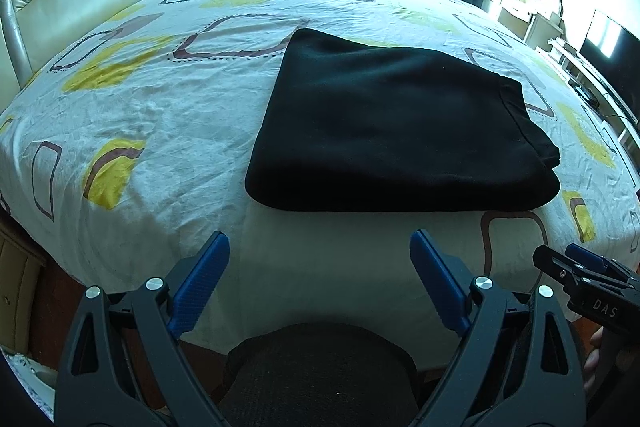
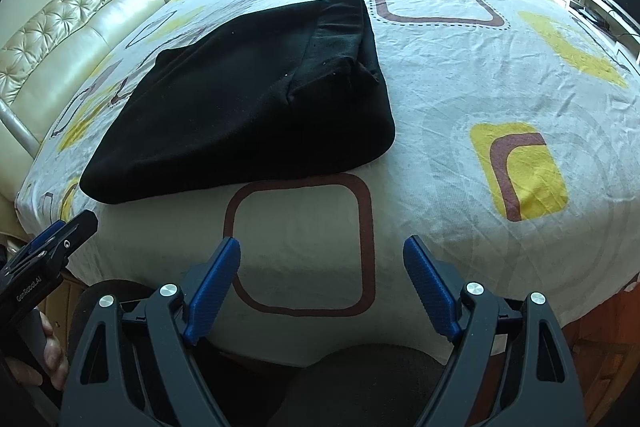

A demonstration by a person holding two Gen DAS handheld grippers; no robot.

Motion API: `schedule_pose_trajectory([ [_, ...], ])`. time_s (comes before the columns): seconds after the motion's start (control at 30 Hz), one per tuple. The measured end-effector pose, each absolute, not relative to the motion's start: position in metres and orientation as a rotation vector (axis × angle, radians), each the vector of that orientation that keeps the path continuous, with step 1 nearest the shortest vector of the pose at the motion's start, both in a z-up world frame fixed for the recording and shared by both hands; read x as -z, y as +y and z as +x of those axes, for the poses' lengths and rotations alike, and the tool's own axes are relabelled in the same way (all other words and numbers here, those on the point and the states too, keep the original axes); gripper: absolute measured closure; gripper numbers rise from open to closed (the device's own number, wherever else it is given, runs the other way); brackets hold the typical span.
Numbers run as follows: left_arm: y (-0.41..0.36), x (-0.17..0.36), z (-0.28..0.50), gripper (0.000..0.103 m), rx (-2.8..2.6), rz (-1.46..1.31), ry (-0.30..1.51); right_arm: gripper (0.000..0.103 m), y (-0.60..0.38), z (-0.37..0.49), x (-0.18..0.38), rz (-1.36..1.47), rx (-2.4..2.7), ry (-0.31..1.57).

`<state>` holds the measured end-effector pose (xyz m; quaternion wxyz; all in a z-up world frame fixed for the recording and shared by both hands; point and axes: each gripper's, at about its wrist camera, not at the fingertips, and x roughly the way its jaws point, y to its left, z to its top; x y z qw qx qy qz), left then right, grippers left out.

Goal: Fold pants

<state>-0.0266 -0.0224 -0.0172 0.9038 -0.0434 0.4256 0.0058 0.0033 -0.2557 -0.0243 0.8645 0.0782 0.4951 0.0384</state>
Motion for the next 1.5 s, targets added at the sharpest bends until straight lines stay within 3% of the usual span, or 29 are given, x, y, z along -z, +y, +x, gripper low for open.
schedule_pose_trajectory([
  [1.5, -0.037, 0.006, -0.034, 0.011, 0.012, -0.022, 0.833, 0.021, -0.255, 0.001, 0.033, 0.189, -0.086, 1.082],
])
